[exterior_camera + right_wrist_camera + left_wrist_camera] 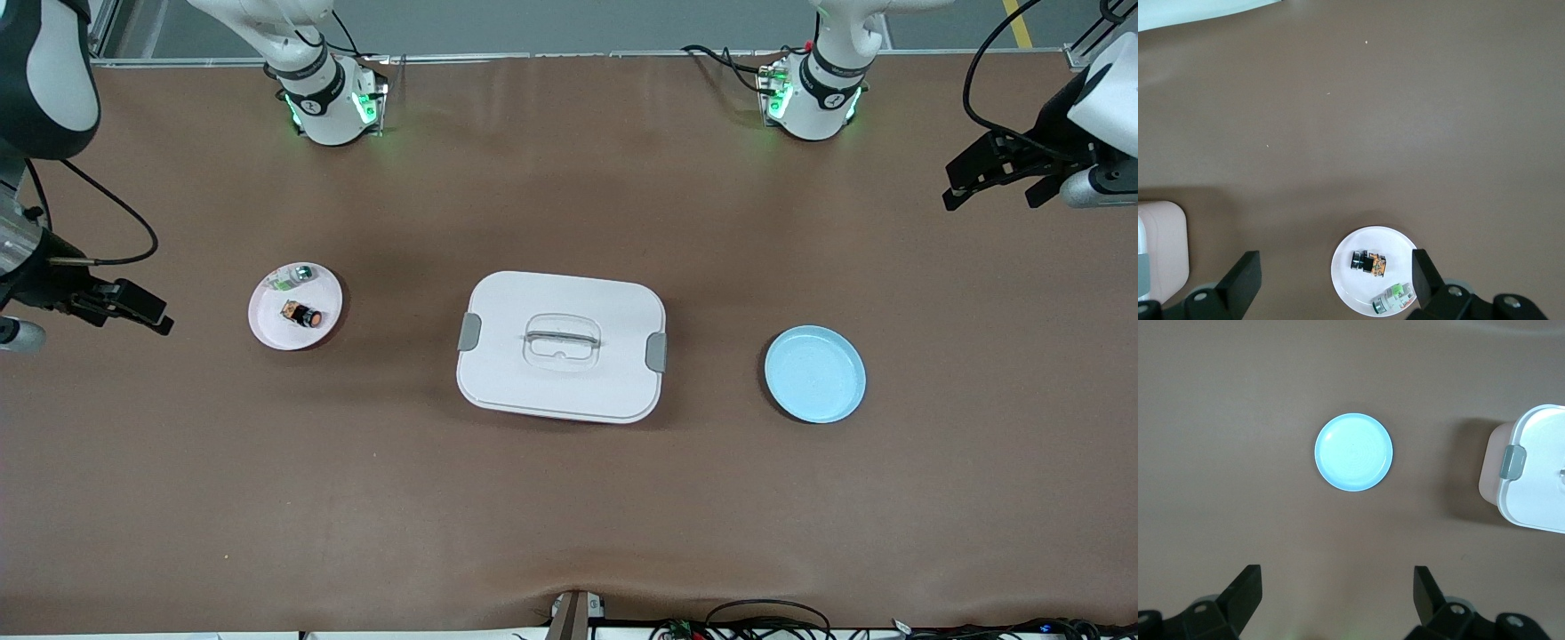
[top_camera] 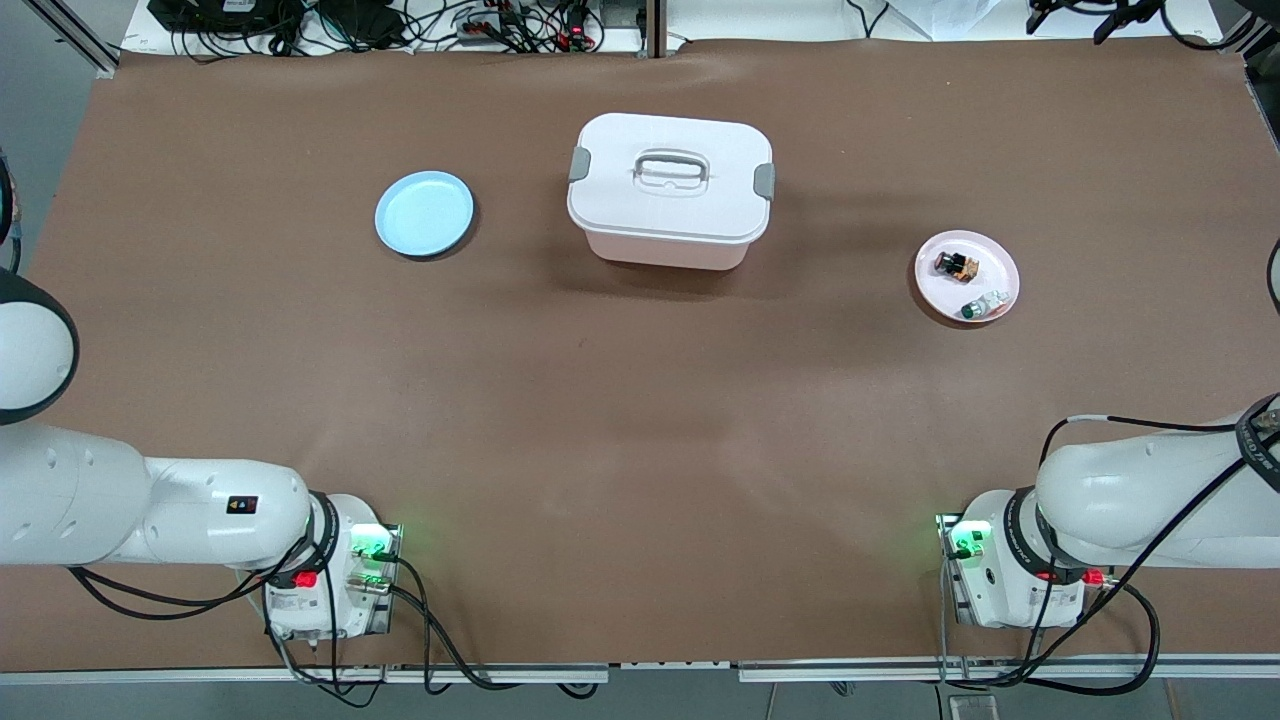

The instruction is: Transfer orange switch to right arm and place

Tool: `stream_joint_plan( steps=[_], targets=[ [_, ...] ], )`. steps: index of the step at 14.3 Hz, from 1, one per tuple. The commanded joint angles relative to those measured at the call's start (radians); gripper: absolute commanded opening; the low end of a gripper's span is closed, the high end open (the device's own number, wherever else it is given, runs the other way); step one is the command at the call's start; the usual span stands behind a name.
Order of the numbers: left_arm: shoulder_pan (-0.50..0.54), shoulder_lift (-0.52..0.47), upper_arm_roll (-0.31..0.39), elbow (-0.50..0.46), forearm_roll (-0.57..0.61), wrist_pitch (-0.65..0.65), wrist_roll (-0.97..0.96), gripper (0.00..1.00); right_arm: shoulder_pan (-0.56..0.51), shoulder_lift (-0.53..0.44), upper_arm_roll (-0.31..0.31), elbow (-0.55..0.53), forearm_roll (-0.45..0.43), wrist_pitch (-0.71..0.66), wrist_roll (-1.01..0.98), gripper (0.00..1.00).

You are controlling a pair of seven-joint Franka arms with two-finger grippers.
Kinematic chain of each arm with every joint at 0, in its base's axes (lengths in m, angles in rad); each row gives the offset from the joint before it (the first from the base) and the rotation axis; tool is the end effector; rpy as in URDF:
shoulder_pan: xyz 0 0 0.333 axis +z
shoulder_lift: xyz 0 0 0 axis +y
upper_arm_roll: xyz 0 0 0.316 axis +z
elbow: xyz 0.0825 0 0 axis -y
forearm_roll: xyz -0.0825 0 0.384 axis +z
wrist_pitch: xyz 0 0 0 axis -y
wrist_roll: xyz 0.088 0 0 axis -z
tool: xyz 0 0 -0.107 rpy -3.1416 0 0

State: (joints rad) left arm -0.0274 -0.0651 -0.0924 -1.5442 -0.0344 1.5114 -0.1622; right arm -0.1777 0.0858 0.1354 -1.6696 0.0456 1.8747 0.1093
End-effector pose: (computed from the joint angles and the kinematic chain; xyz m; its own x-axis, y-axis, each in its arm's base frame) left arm 0.5236 -0.0688 0.6668 0.9988 0.0403 0.0271 0.0394 -0.9987 0.0331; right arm 0.6013 -0.0249 0.5562 0.9797 -0.1659 0.1125 -0.1589 -0.9849 -0.0690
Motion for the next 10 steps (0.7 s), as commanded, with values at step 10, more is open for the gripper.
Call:
stream_joint_plan(
  steps=[10],
  targets=[
    [0.000, 0.002, 0.022, 0.019, 0.011, -0.019, -0.007, 1.00, -0.006, 0.034, 0.007, 0.172, 0.007, -0.120, -0.008, 1.00]
  ],
)
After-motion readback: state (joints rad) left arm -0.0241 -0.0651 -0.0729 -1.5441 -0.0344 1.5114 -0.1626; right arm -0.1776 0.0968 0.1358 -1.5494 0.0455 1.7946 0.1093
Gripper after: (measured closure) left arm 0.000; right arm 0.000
